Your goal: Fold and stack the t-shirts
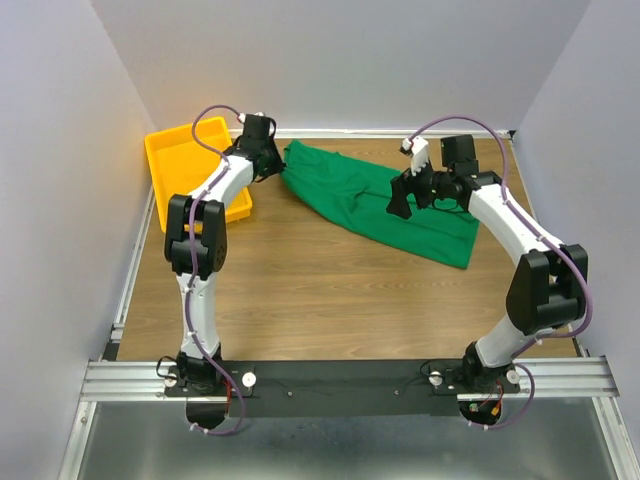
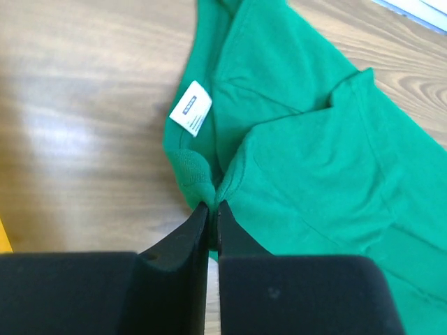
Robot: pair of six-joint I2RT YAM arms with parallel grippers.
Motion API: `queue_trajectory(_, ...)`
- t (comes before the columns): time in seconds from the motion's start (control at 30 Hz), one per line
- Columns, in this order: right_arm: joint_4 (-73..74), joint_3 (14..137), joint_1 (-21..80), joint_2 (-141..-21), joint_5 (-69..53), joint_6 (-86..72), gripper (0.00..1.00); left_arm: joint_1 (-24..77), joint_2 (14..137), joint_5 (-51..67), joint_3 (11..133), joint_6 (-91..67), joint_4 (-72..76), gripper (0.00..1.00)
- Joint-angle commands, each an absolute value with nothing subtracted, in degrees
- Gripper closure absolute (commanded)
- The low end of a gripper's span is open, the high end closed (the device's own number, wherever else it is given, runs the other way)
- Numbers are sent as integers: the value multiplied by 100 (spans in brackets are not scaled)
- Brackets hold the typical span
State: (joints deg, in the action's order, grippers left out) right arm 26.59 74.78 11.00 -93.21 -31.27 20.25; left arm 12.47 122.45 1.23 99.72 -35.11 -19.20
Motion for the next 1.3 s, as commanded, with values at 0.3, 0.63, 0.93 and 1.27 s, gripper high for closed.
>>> queue_trajectory(0.3,3401,7576,1494,-9896,-3332,3419,0,1046,10970,-570,9791,-2637,-1977,51)
queue_trajectory(0.63,3402,6980,2064,-10045,-2085,4500,1,459,8844,-803,8477,-2451,-908,18)
queue_trajectory(0.93,2672,6829,2408,-10414,-765,4061,26,-351,6928,905,5909,-3208,-220,19)
queue_trajectory(1.27,2646,6548,2496,-10723,-580,3911,60,-510,6038,1142,5010,-3296,-229,19)
